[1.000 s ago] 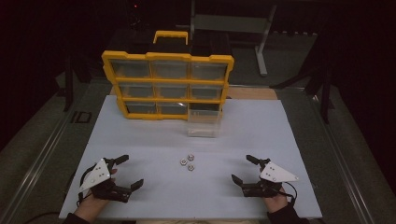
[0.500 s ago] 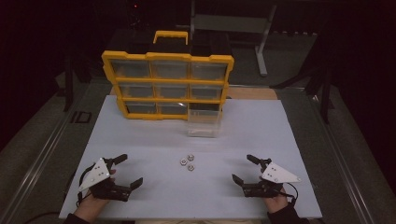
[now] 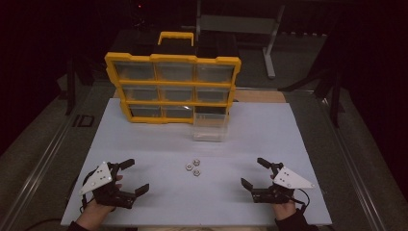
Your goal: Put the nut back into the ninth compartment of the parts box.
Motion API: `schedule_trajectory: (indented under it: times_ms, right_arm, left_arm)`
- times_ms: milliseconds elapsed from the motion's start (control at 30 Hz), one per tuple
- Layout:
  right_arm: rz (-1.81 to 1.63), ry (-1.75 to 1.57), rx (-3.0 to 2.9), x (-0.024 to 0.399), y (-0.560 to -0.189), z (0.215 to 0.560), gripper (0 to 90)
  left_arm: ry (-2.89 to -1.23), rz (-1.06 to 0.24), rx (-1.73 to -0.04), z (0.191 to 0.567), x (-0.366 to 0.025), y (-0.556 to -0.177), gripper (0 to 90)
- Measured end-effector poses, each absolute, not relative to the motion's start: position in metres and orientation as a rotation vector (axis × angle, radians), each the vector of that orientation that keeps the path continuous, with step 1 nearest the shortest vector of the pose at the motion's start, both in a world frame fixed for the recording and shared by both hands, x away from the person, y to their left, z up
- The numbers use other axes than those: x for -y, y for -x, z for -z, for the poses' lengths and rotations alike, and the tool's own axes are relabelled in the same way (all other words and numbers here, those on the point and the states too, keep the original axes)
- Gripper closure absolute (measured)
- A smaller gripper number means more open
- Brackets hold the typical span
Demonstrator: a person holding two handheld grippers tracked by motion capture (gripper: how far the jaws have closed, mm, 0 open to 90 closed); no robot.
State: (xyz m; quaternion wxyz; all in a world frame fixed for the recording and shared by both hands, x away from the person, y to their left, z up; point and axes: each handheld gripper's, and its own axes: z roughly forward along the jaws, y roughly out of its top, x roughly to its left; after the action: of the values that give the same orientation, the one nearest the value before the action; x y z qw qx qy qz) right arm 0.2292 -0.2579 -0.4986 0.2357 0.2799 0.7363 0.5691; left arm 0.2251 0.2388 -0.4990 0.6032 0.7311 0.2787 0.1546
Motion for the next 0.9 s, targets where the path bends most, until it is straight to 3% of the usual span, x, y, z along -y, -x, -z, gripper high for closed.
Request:
schedule_trajectory:
  times_ms: [900]
  right_arm:
    - [-1.584,-0.758,-1.993,0.259,-0.231,0.498,9.8]
  left_arm:
    - [-1.763,-0.353,-0.546,0.449,-0.201,-0.254,0.0]
